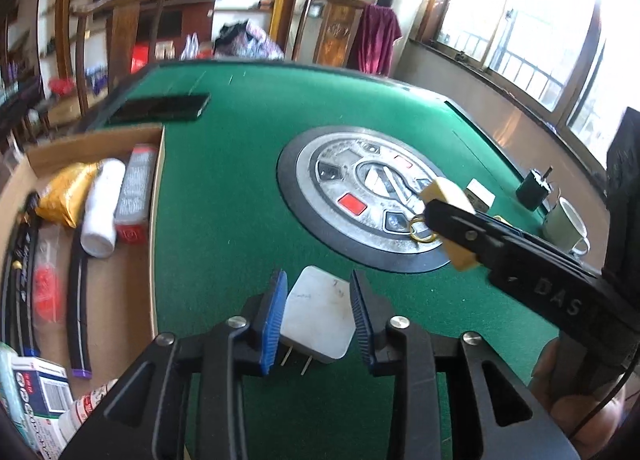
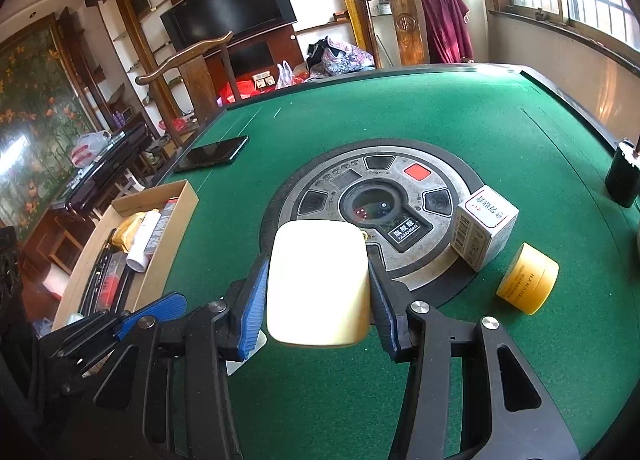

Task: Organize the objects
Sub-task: 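Carry the charger and cream box over the cardboard tray with both tools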

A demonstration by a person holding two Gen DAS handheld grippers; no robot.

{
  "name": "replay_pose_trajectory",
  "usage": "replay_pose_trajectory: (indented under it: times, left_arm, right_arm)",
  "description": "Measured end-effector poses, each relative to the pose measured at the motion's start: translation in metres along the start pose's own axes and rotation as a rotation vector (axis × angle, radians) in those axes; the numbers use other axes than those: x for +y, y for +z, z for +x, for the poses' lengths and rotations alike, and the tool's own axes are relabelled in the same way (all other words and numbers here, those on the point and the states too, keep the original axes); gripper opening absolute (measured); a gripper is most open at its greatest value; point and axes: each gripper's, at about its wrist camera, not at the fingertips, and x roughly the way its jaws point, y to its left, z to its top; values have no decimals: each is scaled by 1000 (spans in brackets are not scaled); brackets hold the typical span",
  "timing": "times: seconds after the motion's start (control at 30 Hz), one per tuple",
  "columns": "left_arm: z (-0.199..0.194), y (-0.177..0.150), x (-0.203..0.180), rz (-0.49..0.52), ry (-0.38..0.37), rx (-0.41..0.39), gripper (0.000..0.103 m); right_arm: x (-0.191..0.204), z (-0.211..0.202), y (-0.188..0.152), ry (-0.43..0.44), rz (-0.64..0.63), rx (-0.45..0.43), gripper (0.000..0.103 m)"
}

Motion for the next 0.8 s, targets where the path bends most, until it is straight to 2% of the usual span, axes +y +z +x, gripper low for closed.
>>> replay_pose_trajectory:
  times: [0.07, 0.13, 0.17, 0.23, 0.33, 0.4, 0.43, 0.57, 0.8]
  left_arm:
    - [7, -1, -2, 33, 3, 52, 42]
    - [10, -5, -8, 69, 21, 66, 46]
    - [11, -7, -13, 92, 33, 66, 58]
    - [18, -12, -21, 145, 77, 81, 72]
    - [30, -19, -28, 190, 119, 98, 71]
    - [32, -22, -26, 192, 118, 96, 46]
    - [30, -22, -25, 184, 109, 86, 44]
    - [20, -17, -16, 134, 101, 46, 44]
    - [-23, -2, -1, 54, 76, -111, 44]
  right_arm:
    - [-2, -1, 1, 2, 7, 1, 47]
    - [-4, 0, 1, 3, 12, 6, 47]
    - [-5, 0, 1, 4, 14, 9, 47]
    - [-6, 1, 1, 13, 22, 15, 47]
    - [-6, 0, 1, 15, 23, 16, 47]
    - [-5, 0, 1, 18, 19, 17, 47]
    - [-4, 0, 1, 18, 16, 16, 47]
    - [-3, 0, 1, 20, 13, 15, 47]
    - [0, 0, 0, 24, 6, 12, 47]
